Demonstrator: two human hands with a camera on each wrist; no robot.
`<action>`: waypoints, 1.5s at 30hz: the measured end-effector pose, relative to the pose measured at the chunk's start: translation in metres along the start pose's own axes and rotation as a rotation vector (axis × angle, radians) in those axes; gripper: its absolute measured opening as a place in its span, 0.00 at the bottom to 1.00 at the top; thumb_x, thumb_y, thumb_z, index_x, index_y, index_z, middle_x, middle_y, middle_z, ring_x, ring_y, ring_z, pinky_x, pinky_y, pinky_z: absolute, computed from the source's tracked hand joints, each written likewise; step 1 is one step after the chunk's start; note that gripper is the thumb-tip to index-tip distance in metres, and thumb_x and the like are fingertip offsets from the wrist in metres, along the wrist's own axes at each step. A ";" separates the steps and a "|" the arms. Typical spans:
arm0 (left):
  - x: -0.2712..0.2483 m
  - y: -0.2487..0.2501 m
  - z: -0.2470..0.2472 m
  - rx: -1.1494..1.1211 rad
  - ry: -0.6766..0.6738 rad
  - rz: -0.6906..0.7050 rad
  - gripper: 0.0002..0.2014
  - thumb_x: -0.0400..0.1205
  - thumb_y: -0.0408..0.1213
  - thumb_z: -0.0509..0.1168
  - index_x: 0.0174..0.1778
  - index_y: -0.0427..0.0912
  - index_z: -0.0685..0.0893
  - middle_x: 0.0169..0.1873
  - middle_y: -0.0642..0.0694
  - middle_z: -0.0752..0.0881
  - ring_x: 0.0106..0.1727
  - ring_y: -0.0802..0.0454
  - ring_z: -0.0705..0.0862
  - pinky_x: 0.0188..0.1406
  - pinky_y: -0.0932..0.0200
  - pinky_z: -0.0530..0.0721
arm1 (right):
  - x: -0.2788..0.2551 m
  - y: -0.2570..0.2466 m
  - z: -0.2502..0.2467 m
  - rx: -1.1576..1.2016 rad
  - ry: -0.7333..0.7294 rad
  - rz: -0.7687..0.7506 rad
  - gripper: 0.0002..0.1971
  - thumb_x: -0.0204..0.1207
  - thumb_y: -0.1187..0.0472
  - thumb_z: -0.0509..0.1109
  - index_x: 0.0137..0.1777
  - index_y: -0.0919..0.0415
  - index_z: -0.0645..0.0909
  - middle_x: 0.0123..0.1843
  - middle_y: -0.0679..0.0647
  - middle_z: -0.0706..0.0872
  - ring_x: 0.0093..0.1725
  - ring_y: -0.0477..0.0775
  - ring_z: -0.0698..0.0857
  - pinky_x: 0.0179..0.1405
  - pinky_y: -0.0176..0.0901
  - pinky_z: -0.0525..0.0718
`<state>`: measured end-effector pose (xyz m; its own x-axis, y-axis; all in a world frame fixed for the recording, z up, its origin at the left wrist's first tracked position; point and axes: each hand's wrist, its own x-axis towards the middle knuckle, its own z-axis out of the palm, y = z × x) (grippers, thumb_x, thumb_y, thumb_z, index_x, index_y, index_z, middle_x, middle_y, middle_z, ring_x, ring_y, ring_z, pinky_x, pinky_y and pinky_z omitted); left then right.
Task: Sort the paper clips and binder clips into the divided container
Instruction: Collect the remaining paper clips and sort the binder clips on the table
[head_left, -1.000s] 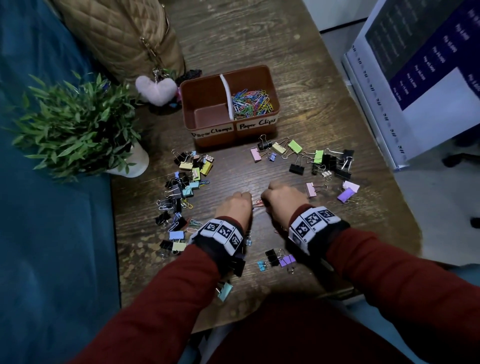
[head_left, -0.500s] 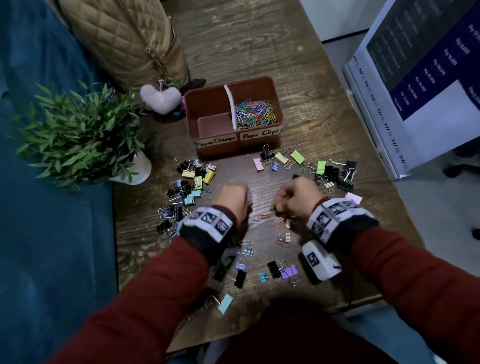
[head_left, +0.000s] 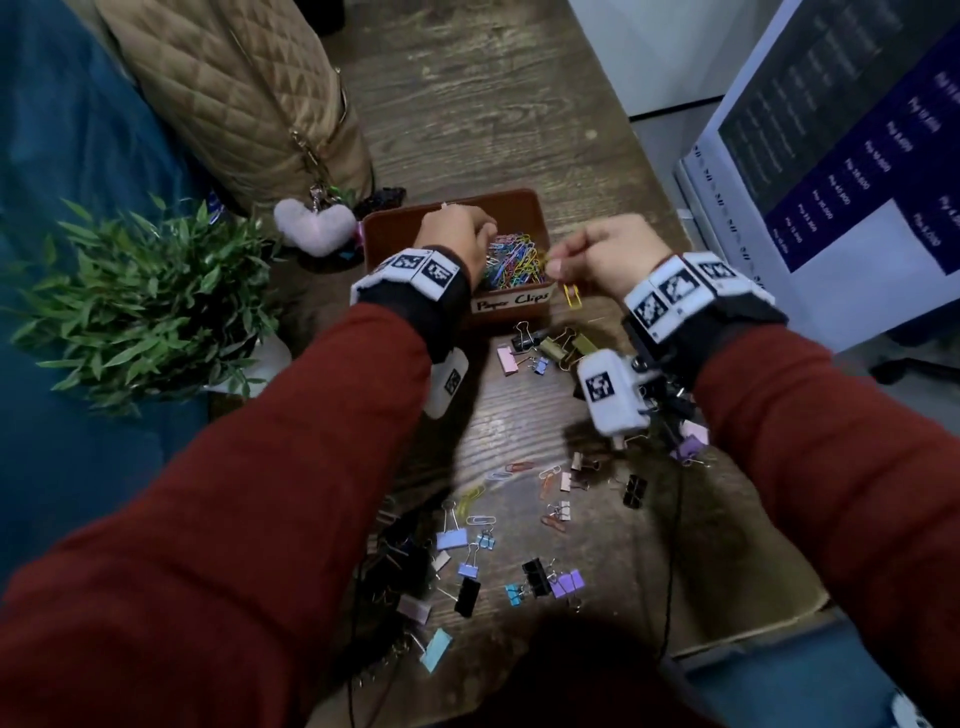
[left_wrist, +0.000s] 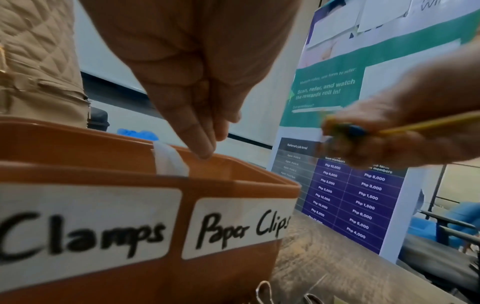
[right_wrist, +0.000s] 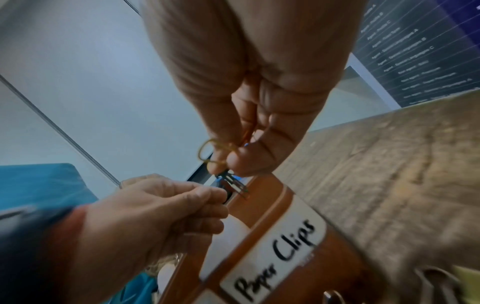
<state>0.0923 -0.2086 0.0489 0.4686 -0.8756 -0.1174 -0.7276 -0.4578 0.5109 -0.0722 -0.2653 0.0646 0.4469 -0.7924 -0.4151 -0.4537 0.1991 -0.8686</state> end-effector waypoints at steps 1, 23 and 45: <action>-0.006 -0.003 -0.001 -0.022 0.012 -0.012 0.13 0.85 0.41 0.58 0.59 0.44 0.86 0.56 0.42 0.88 0.61 0.44 0.82 0.60 0.61 0.74 | 0.009 -0.006 0.003 -0.008 0.011 -0.018 0.08 0.63 0.75 0.77 0.32 0.62 0.85 0.30 0.55 0.88 0.31 0.52 0.84 0.38 0.47 0.85; -0.221 -0.061 0.052 0.177 -0.605 -0.144 0.20 0.71 0.53 0.74 0.56 0.55 0.81 0.52 0.57 0.81 0.53 0.55 0.81 0.56 0.56 0.82 | -0.118 0.139 0.011 -0.973 -0.328 -0.318 0.10 0.68 0.53 0.75 0.48 0.51 0.83 0.46 0.48 0.85 0.49 0.54 0.84 0.49 0.46 0.82; -0.240 -0.084 0.058 0.025 -0.279 -0.160 0.07 0.79 0.42 0.68 0.38 0.53 0.77 0.44 0.53 0.81 0.46 0.52 0.80 0.53 0.55 0.80 | -0.143 0.203 -0.006 -1.063 -0.048 -0.672 0.10 0.59 0.67 0.78 0.35 0.53 0.83 0.37 0.49 0.84 0.38 0.55 0.80 0.37 0.44 0.75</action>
<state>0.0122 0.0313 -0.0152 0.4252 -0.7992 -0.4248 -0.6698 -0.5935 0.4462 -0.2324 -0.1151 -0.0508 0.8477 -0.5305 -0.0049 -0.5113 -0.8146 -0.2739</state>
